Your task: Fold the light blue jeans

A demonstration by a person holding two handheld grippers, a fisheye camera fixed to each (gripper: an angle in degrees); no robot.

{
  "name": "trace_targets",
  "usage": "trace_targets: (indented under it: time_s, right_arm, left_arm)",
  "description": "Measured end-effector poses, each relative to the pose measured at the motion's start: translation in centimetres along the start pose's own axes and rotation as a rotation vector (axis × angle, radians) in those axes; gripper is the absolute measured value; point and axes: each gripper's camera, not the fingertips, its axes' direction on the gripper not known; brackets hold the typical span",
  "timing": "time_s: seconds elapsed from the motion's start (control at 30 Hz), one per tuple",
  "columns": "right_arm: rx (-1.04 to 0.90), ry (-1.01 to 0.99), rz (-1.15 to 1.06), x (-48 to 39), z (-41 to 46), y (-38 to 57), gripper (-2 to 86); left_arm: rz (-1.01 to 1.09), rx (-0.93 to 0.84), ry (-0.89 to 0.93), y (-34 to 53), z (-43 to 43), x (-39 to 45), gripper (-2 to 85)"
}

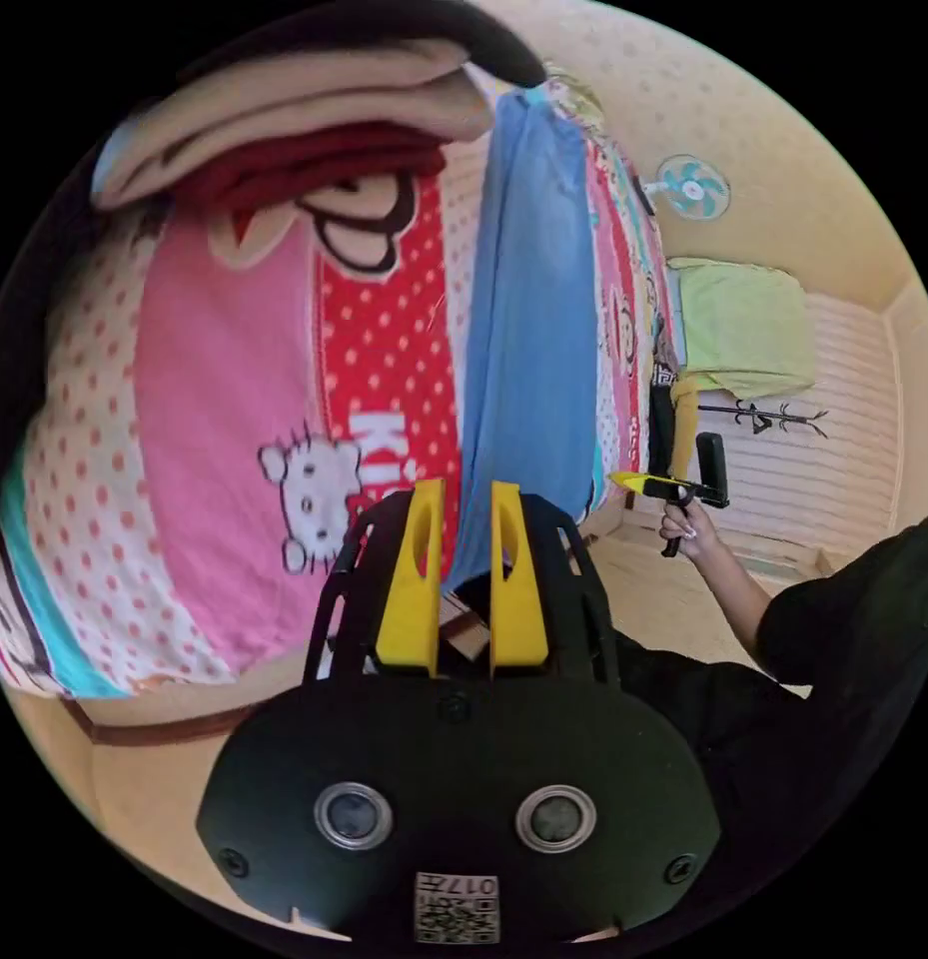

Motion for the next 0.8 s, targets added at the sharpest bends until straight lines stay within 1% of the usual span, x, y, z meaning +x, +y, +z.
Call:
trace_targets:
  time_s: [0.03, 0.07, 0.13, 0.17, 0.23, 0.27, 0.33, 0.4, 0.43, 0.53, 0.57, 0.6, 0.63, 0.73, 0.8]
  right_arm:
    - [0.084, 0.009, 0.0, -0.2, -0.3, -1.8, 9.8]
    - [0.124, 0.01, -0.007, -0.5, -0.4, -2.8, 9.8]
    - [0.239, -0.001, -0.095, -3.2, -0.2, -8.1, 9.9]
    - [0.254, -0.002, -0.122, -4.2, 0.0, -9.6, 10.0]
    - [0.318, 0.009, -0.219, -8.1, 1.2, -15.8, 10.2]
    - [0.339, 0.024, -0.232, -9.0, 1.5, -17.2, 10.3]
    - [0.433, 0.124, -0.215, -11.5, 2.7, -23.1, 10.6]
    - [0.469, 0.182, -0.199, -12.5, 3.9, -27.5, 11.3]
    - [0.463, 0.181, -0.196, -12.9, 4.9, -30.2, 11.7]
    - [0.381, 0.233, -0.171, -12.8, 8.5, -34.6, 11.0]
    - [0.359, 0.24, -0.166, -12.5, 9.3, -35.0, 10.3]
    - [0.374, 0.277, -0.154, -12.3, 10.1, -34.7, 7.6]
    - [0.431, 0.313, -0.137, -12.2, 9.9, -33.7, 3.4]
    - [0.535, 0.208, -0.205, -12.9, 8.8, -30.9, 1.8]
    - [0.556, 0.233, -0.224, -13.9, 8.4, -30.1, 1.3]
  left_arm:
    - [0.052, 0.046, -0.014, -2.0, 0.4, 1.4, 7.9]
    - [0.085, 0.065, -0.033, -3.9, 1.4, 2.5, 7.9]
    - [0.102, 0.035, -0.067, -5.7, 3.7, 3.6, 7.9]
    - [0.096, -0.007, -0.087, -6.1, 5.5, 4.1, 8.0]
    - [0.072, -0.04, -0.122, -5.1, 7.6, 4.7, 8.0]
    - [0.065, -0.039, -0.14, -3.8, 8.3, 5.1, 7.9]
    - [0.051, -0.036, -0.192, -1.3, 9.0, 5.2, 7.9]
    - [0.048, -0.029, -0.24, 1.1, 9.3, 5.0, 7.9]
    - [0.057, -0.034, -0.247, 2.5, 9.6, 4.7, 7.8]
    - [0.061, -0.068, -0.217, 4.8, 11.1, 3.8, 6.6]
    - [0.053, -0.061, -0.186, 5.3, 11.3, 3.5, 6.1]
    - [0.05, -0.055, -0.163, 5.6, 11.3, 3.3, 5.9]
    - [0.041, -0.035, -0.117, 6.1, 11.2, 3.0, 4.9]
    - [0.003, 0.01, -0.084, 7.5, 10.8, 2.1, 1.7]
    - [0.006, 0.032, -0.04, 8.1, 10.5, 1.8, 0.9]
